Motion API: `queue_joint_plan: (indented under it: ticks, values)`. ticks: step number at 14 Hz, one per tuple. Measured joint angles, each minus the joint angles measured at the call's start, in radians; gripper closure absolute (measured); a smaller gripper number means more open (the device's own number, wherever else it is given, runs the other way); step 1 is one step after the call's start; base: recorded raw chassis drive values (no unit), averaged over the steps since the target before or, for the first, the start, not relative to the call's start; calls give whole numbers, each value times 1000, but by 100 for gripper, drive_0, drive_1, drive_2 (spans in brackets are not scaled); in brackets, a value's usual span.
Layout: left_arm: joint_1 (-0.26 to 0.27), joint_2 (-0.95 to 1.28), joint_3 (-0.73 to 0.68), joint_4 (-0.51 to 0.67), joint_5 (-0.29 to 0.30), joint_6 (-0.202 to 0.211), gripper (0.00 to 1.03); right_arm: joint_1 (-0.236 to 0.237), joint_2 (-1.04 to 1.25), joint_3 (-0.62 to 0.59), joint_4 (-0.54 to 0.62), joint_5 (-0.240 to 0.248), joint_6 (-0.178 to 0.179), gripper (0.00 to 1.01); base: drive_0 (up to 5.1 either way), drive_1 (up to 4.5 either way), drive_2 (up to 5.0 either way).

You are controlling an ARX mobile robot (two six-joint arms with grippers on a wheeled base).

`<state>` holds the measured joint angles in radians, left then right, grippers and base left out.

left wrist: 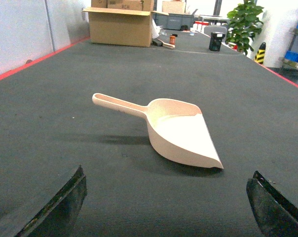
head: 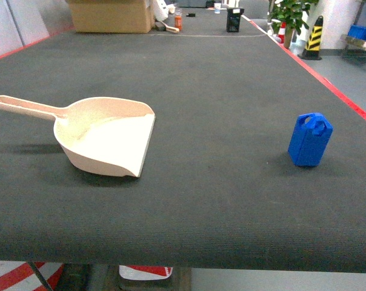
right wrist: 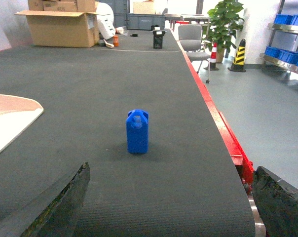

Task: Place part in tray to right shelf

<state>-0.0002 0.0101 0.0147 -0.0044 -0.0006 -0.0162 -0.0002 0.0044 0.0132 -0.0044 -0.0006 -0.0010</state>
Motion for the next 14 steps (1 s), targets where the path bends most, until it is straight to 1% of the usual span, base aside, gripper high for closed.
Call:
queue_joint_plan:
  ticks: [7, 8, 9, 11, 12, 13, 14]
  values:
    - [0, 0, 0, 0, 0, 0, 5, 0, 0, 0, 0, 0, 0, 3, 0, 0, 0]
    - [1, 4, 2, -19, 6, -5, 5, 0, 0, 0, 0, 0, 0, 3, 0, 0, 0]
    - [4, 100, 24, -40, 63, -60, 5, 0, 0, 0, 0, 0, 0, 3, 0, 0, 0]
    - [30, 323, 56, 129, 179, -202, 5, 0, 0, 0, 0, 0, 0, 3, 0, 0, 0]
    - [50, 506, 95, 297, 258, -314, 5, 0, 0, 0, 0, 0, 0, 3, 0, 0, 0]
    - [61, 687, 137, 451, 319, -415, 5, 0, 0, 0, 0, 0, 0, 3, 0, 0, 0]
    - [70, 797, 161, 540, 349, -466, 5, 0, 0, 0, 0, 0, 0, 3, 0, 0, 0]
